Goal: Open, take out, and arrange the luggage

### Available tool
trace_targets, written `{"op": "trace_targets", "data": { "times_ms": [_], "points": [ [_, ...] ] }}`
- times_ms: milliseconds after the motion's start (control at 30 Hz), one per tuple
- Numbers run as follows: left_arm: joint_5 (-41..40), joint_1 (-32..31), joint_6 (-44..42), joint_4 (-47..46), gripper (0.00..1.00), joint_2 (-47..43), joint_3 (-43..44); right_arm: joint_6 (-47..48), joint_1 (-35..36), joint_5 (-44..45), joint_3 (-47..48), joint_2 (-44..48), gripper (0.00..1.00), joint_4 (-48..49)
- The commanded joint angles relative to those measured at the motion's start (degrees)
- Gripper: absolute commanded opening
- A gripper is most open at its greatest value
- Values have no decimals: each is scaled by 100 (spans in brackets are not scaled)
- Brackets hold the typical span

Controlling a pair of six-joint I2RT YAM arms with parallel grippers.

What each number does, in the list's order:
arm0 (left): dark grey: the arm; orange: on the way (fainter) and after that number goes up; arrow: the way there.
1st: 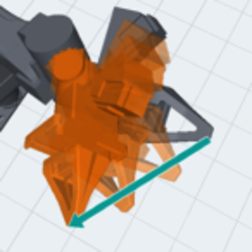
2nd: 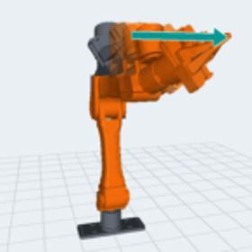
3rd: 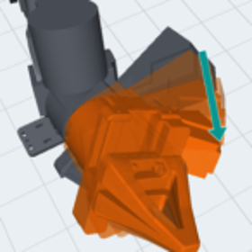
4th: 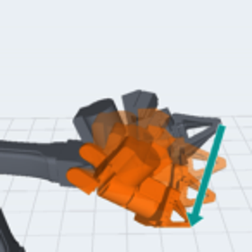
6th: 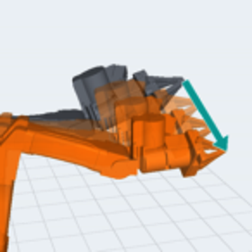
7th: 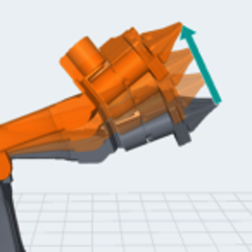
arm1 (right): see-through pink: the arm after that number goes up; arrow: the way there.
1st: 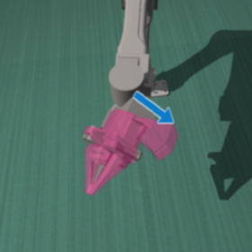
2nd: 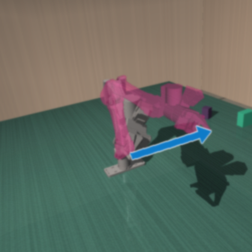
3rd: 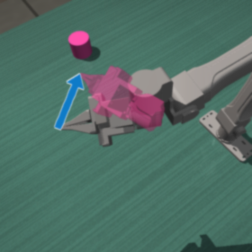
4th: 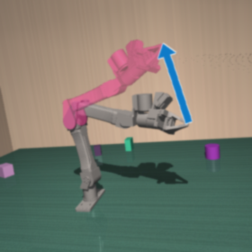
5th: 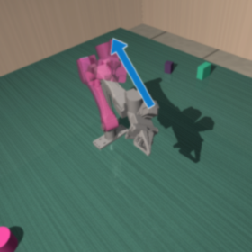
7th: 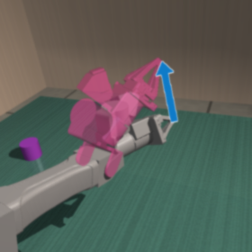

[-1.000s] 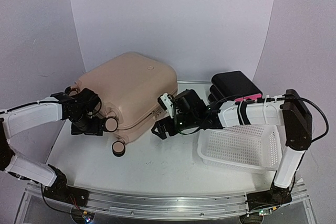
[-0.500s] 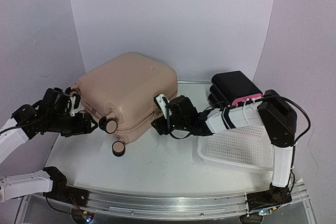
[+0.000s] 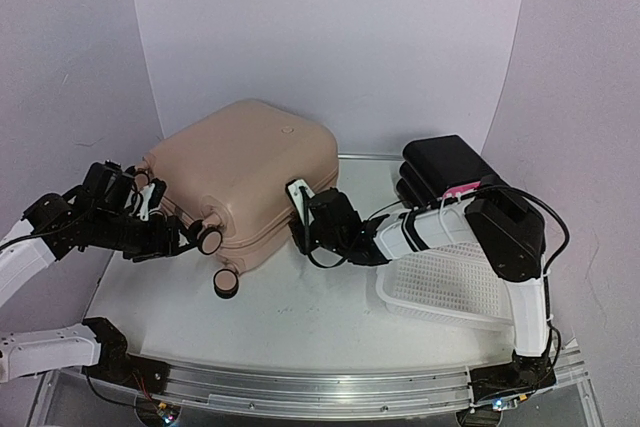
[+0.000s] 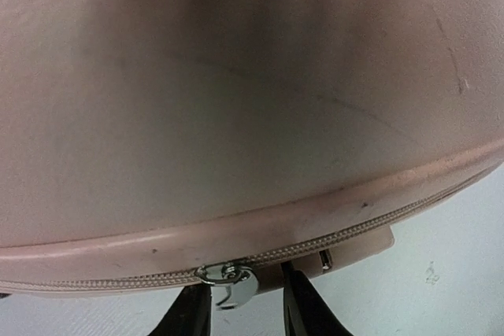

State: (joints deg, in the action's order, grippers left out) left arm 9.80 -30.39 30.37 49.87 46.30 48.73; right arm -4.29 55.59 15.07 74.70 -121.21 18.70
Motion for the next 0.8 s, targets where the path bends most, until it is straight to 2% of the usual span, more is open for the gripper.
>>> {"op": "trace_targets", "data": {
  "times_ms": [0,167,267,433,600,767],
  "points": [
    [199,-11,17,-271,81,-12,208,37,32,602,279,30,26,538],
    [234,-11,57,-334,81,-9,214,85,31,437,179,244,12,560],
    [267,-11,64,-362,81,63,216,125,32,290,62,424,0,555],
    [358,-11,75,-423,80,174,224,350,8,-461,-29,533,0,495],
    [364,-13,76,-426,80,173,241,-22,-270,-1587,-38,433,0,472],
    [317,-11,214,-437,84,107,194,-150,-426,-2293,-106,531,0,453]
  ]
}}
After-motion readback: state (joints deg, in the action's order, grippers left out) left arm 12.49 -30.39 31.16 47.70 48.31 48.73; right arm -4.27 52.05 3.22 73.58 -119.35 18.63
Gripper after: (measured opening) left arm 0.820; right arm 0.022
